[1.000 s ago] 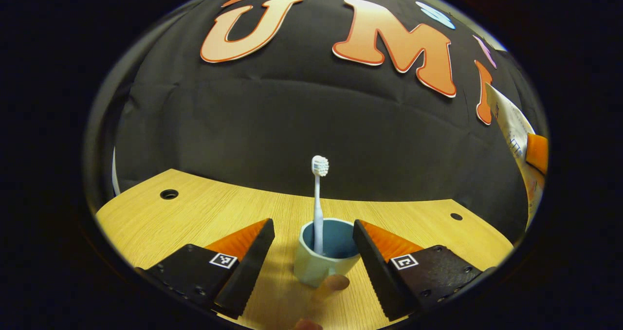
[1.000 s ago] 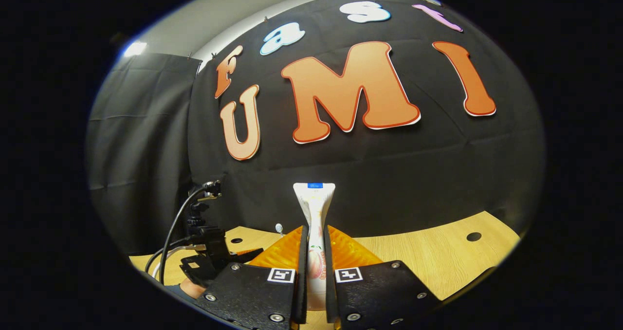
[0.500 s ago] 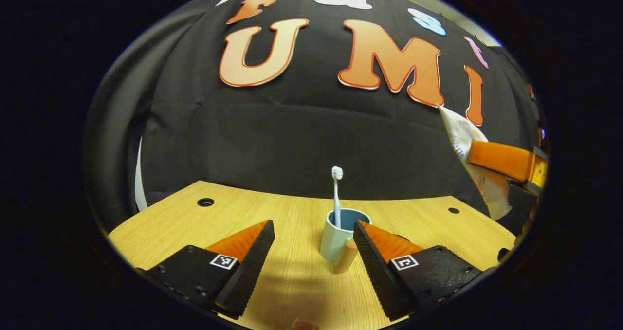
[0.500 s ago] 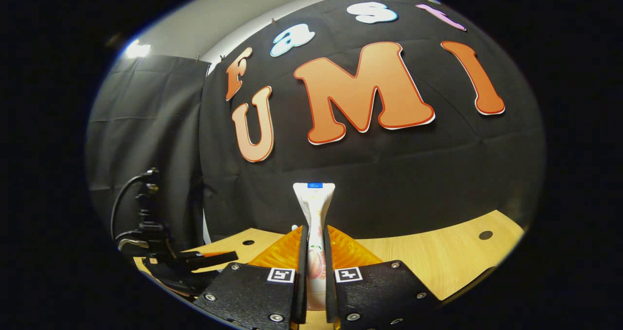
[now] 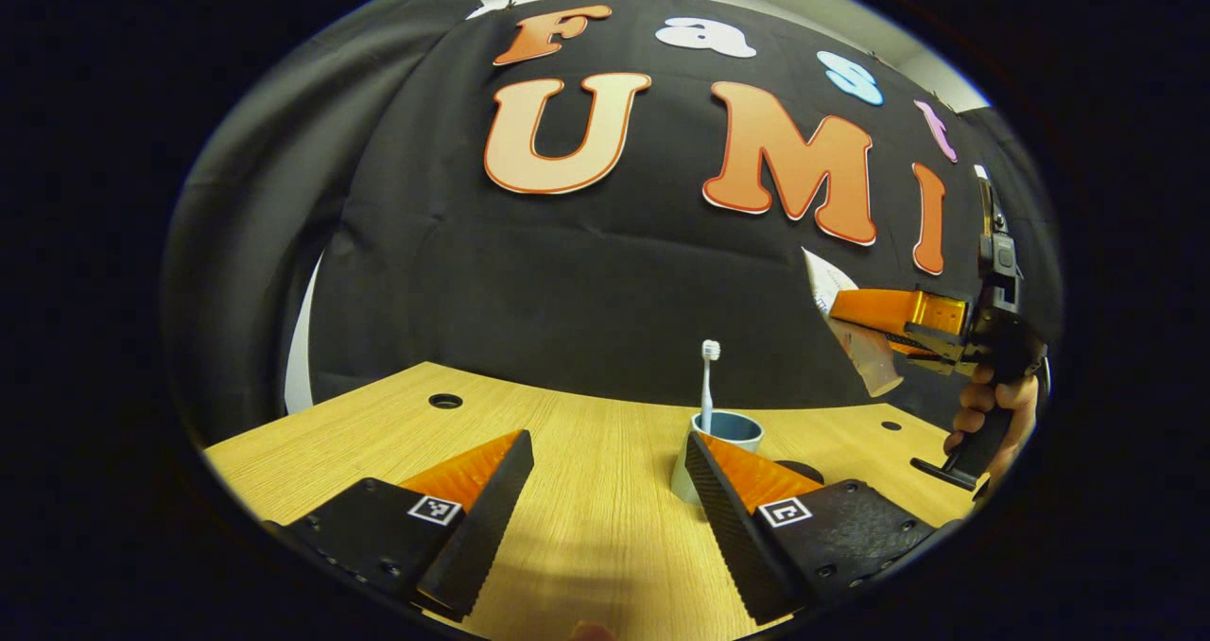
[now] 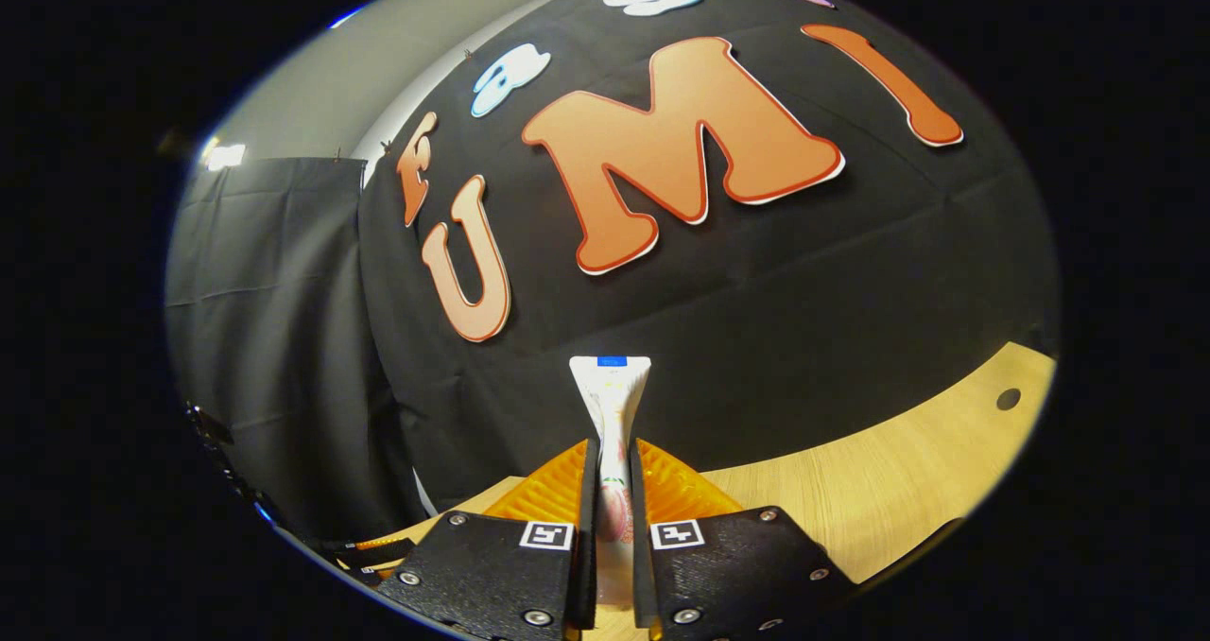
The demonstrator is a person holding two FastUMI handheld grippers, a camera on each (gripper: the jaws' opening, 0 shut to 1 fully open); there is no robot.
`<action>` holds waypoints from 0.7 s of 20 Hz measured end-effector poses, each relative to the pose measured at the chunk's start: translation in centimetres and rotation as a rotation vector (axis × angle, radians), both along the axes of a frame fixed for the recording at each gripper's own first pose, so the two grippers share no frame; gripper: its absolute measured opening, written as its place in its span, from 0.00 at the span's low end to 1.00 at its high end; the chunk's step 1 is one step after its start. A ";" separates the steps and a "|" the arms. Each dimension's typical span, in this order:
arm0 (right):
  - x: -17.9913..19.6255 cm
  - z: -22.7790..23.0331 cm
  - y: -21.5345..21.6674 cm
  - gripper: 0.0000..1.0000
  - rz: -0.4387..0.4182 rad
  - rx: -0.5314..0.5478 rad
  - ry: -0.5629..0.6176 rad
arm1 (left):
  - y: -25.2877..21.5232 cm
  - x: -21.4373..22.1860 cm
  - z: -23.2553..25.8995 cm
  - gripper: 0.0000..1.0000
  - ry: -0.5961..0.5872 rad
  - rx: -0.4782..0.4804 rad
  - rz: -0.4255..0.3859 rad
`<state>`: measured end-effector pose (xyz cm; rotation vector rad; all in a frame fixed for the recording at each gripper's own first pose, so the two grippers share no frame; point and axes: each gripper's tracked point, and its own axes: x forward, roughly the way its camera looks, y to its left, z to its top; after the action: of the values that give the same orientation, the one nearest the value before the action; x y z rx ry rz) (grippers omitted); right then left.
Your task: Put the toothbrush and toothpaste on the desktop into the cup, then pick up the cup and place it on the coaster on the desktop.
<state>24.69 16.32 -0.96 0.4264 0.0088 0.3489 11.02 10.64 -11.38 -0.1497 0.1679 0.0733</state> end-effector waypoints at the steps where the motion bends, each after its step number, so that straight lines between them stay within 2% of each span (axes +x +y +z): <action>1: 0.6 -0.3 0.6 0.16 0.007 0.003 0.001 | 0.0 0.1 -0.4 0.98 0.012 0.006 -0.004; 3: 1.9 -0.9 1.6 0.16 0.015 0.017 0.004 | 0.3 0.4 -0.6 0.98 -0.006 0.001 0.000; 5: 3.1 -1.2 2.5 0.16 0.016 0.044 -0.008 | 0.5 0.5 -0.5 0.98 -0.033 -0.048 0.001; 8: 5.0 -2.4 3.2 0.16 -0.006 0.049 -0.028 | 1.0 0.7 -2.0 0.97 0.000 -0.017 0.021; 11: 6.7 -4.1 3.9 0.15 -0.015 0.042 -0.006 | 0.4 1.0 -2.6 0.97 0.012 -0.040 0.008; 14: 7.7 -5.0 4.7 0.15 -0.017 0.060 -0.005 | 0.6 1.3 -3.5 0.98 0.037 -0.016 0.022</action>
<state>32.36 20.98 -5.99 0.4846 -0.0096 0.3344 12.29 11.23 -14.92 -0.1665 0.2042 0.0971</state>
